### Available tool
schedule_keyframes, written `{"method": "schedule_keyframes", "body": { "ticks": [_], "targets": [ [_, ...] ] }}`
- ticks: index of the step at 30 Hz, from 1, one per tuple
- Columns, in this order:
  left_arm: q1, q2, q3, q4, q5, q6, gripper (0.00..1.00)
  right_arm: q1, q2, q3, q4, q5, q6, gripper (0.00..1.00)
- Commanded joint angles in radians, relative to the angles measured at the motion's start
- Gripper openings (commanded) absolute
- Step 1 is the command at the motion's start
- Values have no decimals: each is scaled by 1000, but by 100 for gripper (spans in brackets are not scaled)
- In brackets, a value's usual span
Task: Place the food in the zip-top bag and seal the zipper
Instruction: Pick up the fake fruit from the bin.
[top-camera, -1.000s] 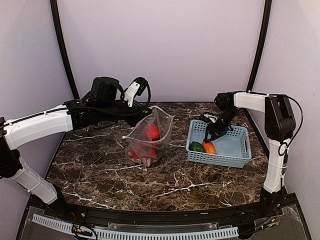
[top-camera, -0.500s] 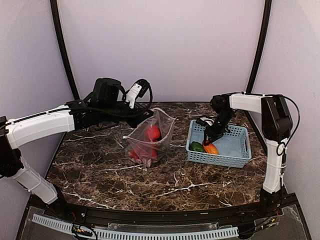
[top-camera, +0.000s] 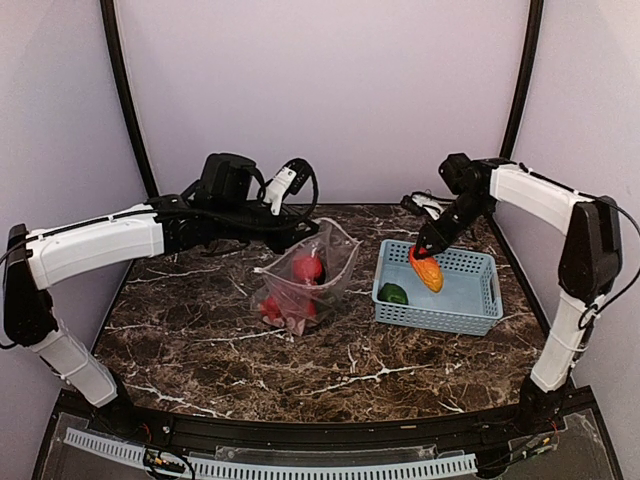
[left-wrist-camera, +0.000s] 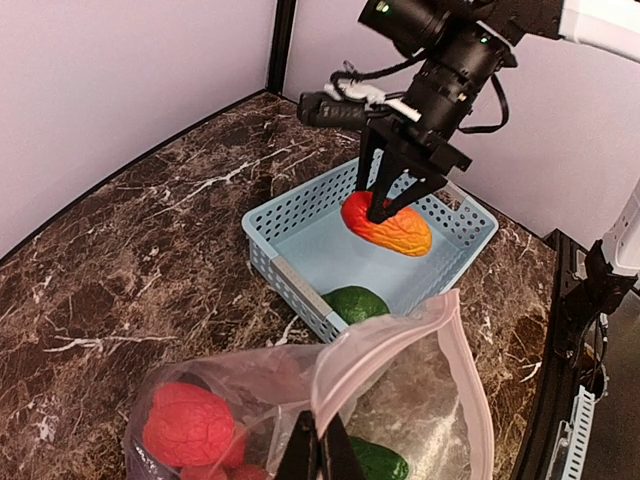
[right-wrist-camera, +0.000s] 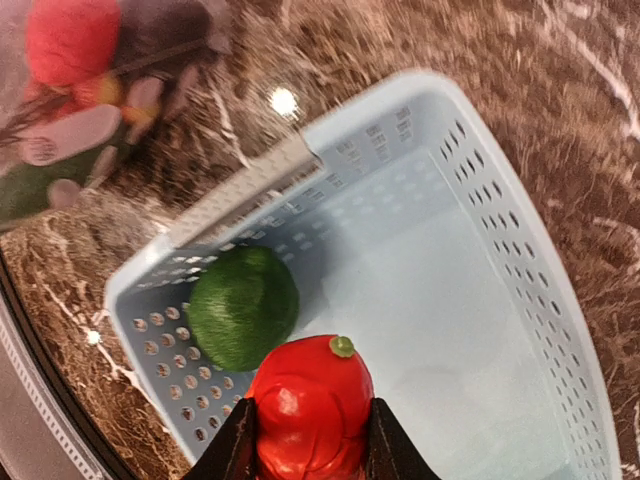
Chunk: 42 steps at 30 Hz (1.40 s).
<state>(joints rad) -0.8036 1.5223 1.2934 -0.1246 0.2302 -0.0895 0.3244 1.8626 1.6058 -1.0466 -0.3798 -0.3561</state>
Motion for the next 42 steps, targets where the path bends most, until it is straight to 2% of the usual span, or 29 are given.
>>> {"method": "schedule_keyframes", "body": {
  "ticks": [1,10,14,18,24,27,36,42],
  "targets": [
    [-5,48,92,-42,44,-36,1,-1,-129,24,20,-161,-63,26],
    [-5,139,194,-37,26,-196,1,35,-301,14,239,-440,-33,26],
    [-5,184,279,-113,-5,-242,1,87,-325,37,304,-498,-18,26],
    [-5,216,369,-178,-1,-268,1,151,-333,60,367,-503,-16,26],
    [-5,226,423,-238,8,-294,1,214,-337,33,504,-458,22,25],
    [-5,223,428,-249,9,-317,1,220,-348,-16,634,-415,67,26],
    [-4,203,419,-224,8,-428,1,222,-295,-57,828,-373,231,27],
    [-5,198,417,-219,-31,-491,1,247,-272,-106,875,-385,258,30]
  ]
}}
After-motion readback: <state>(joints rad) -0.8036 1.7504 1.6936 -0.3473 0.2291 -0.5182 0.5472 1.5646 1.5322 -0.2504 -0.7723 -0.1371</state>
